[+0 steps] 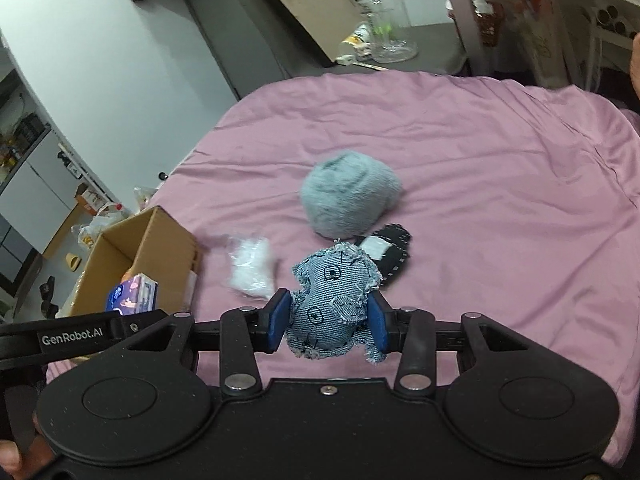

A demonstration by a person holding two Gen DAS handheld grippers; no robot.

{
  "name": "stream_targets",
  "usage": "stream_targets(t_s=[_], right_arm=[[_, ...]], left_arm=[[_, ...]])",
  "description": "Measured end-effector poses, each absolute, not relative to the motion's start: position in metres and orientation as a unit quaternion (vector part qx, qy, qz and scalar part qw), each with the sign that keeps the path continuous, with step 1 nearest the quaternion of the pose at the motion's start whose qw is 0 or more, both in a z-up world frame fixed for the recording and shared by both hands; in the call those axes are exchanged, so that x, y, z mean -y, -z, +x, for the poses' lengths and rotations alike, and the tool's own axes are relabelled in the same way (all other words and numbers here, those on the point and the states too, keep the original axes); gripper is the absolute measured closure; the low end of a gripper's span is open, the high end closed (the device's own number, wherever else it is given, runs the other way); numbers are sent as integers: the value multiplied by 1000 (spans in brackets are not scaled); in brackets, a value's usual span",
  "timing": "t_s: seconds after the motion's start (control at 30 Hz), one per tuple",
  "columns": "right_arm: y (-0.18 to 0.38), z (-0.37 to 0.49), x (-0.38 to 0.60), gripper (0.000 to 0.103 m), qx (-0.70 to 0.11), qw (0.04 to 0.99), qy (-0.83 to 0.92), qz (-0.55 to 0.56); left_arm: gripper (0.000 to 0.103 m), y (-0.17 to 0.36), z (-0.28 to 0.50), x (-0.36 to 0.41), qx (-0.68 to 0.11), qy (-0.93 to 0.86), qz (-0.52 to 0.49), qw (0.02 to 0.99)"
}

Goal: Organize soft objects
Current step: 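Carry tissue pack over box with left tool while right tool carries denim plush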

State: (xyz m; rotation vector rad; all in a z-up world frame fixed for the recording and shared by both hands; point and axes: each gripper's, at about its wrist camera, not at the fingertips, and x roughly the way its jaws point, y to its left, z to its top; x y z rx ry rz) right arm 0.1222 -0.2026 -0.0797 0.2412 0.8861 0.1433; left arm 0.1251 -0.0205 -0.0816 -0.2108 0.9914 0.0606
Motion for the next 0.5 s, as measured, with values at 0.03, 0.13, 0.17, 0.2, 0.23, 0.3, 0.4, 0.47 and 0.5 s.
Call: stream_targets(t_s=[0.03, 0.13, 0.17, 0.2, 0.23, 0.3, 0.4, 0.47, 0.5], right_arm=[[77, 122, 200, 62, -425, 895, -71, 114], [70, 120, 193, 62, -418, 898, -78, 116], [68, 120, 190, 62, -416, 898, -81, 116], [65, 119, 188, 62, -413, 899, -84, 116], [63, 119, 185, 62, -411, 900, -87, 115], [59, 119, 180, 62, -408, 901, -92, 112], [57, 122, 173, 62, -409, 900, -96, 116], [53, 124, 167, 62, -406, 901, -97, 119], [52, 125, 164, 62, -405, 901, -99, 120]], left_arm=[[52, 79, 124, 18, -472, -29, -101, 875], [52, 74, 121, 9, -464, -33, -103, 879], [52, 72, 120, 6, -462, -34, -105, 880], [52, 71, 119, 3, -460, -35, -107, 881], [52, 69, 119, 1, -458, -35, -106, 882], [52, 66, 118, -5, -455, -37, -107, 883], [52, 64, 116, -13, -452, -39, -112, 884], [52, 62, 115, -20, -450, -42, -115, 885], [52, 61, 115, -24, -450, -44, -117, 884]])
